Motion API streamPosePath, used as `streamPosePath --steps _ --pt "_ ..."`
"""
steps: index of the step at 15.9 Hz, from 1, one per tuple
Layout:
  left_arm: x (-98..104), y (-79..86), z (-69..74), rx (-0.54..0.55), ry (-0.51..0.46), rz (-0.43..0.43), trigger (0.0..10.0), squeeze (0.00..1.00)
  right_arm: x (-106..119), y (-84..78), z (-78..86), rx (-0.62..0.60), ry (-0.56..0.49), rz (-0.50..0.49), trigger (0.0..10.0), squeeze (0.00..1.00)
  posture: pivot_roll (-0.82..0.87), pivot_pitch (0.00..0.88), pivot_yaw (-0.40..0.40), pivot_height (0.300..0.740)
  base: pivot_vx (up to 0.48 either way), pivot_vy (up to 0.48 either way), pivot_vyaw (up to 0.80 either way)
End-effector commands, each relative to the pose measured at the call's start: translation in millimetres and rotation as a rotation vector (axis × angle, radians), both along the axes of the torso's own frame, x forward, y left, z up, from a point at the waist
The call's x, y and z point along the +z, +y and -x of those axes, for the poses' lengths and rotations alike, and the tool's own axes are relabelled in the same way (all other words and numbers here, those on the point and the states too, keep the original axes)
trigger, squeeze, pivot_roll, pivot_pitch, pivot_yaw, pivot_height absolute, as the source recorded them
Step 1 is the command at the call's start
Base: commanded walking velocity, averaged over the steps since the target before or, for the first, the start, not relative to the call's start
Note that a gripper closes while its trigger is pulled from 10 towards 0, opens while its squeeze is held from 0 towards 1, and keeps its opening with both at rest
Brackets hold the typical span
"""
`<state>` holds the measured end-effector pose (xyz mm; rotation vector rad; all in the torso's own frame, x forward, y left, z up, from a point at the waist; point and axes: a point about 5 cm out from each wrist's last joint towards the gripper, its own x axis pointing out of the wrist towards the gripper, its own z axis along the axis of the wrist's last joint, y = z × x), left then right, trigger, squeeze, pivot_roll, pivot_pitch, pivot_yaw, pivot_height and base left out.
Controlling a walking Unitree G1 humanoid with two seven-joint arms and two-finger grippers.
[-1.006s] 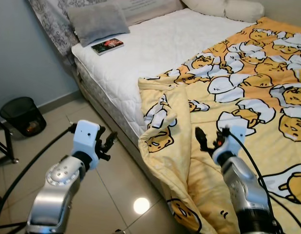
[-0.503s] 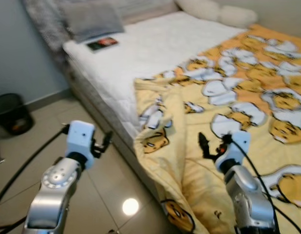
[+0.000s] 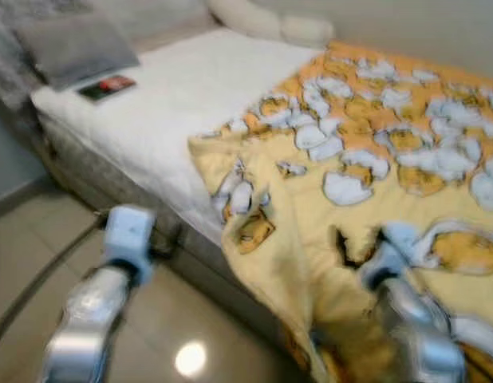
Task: Clean up the room
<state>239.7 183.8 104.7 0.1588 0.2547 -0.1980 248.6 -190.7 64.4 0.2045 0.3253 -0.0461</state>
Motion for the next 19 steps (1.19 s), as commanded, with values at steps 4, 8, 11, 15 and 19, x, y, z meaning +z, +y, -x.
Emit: streamPosePath --steps 4,8,11,15,19 --pt "2.3 5.7 -2.3 0.008 -0.026 -0.051 10.0 1.0 0.6 14.3 -1.3 0.044 0.016 -0.017 10.0 0.0 0.01 0.0 0.024 0.74 0.0 0.12 -0.2" --pt "4.4 6.4 -5.0 0.002 -0.068 -0.066 10.0 1.0 0.5 17.3 -4.2 0.05 0.023 0.024 10.0 0.0 0.01 0.0 0.02 0.74 0.0 0.0 0.0" --pt "3.6 5.0 -3.2 -0.024 -0.057 -0.072 10.0 1.0 1.0 21.2 -2.9 0.084 0.016 0.015 10.0 0.0 0.01 0.0 0.02 0.74 0.0 0.0 0.0" --pt "3.8 4.3 -1.9 -0.025 -0.056 -0.067 10.0 1.0 0.6 20.8 -0.8 0.063 0.013 -0.009 10.0 0.0 0.01 0.0 0.022 0.74 0.0 0.237 -0.12" --pt "3.3 3.3 -3.2 0.012 -0.047 -0.06 10.0 1.0 1.0 19.5 -0.6 0.048 0.006 -0.014 10.0 0.0 0.02 0.0 0.024 0.74 0.0 0.356 -0.8"
